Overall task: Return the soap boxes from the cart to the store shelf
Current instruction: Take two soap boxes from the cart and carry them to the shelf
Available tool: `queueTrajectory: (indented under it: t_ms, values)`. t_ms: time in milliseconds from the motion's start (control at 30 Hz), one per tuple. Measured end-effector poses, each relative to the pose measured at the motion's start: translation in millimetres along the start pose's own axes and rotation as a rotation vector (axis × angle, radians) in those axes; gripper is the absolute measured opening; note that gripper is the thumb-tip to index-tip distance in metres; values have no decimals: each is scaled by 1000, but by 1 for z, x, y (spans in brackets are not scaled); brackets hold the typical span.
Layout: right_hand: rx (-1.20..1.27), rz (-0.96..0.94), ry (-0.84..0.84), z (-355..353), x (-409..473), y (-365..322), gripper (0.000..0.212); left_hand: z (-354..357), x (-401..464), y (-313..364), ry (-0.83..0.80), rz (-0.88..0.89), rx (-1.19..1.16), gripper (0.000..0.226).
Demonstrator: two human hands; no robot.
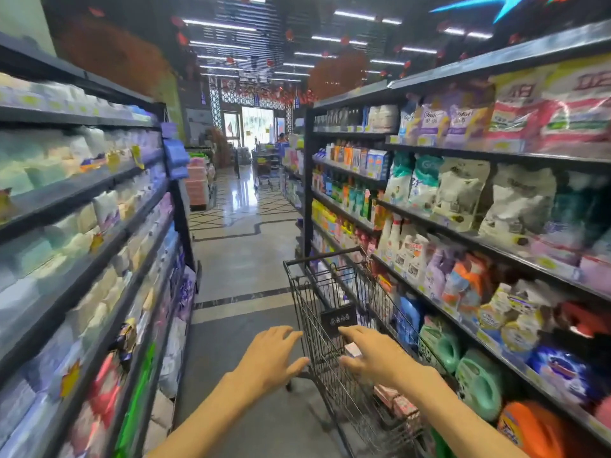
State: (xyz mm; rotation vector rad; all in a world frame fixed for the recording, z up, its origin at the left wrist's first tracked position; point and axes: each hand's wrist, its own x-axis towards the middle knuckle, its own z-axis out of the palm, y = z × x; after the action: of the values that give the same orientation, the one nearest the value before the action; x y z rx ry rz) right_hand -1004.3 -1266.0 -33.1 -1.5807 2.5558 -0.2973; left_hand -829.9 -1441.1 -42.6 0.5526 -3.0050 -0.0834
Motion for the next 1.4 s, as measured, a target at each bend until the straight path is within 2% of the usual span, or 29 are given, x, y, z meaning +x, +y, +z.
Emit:
queueTrajectory:
  t_ms: [300,400,533,667,800,867,933,1033,1100,1267,1400]
  values:
    - [21,202,34,-10,154,132,68,28,239,-25,-66,190,18,66]
    - [23,285,56,-19,188,175,69,35,313,-22,-76,272,5,73]
    - [15,404,51,-26,213,227,68,54,398,-4,-128,418,-17,64]
    - [59,575,108,-25,226,279,68,75,482,31,-154,600,-43,87]
    - [62,727,146,-11,226,324,67,119,553,69,-187,774,-44,81]
    - [80,825,173,1,224,342,68,140,582,84,-208,851,-44,89]
    - [107,938,132,16,222,354,70,158,605,94,-258,908,-56,93]
    - [151,1052,89,45,220,370,70,191,631,105,-340,972,-42,77]
    - [201,1100,80,71,218,381,70,222,646,110,-392,1011,-42,75]
    - [282,1223,-18,153,213,392,70,313,655,102,-621,1000,-26,68]
    - [379,1239,-133,218,220,408,67,391,653,87,-752,952,-4,56]
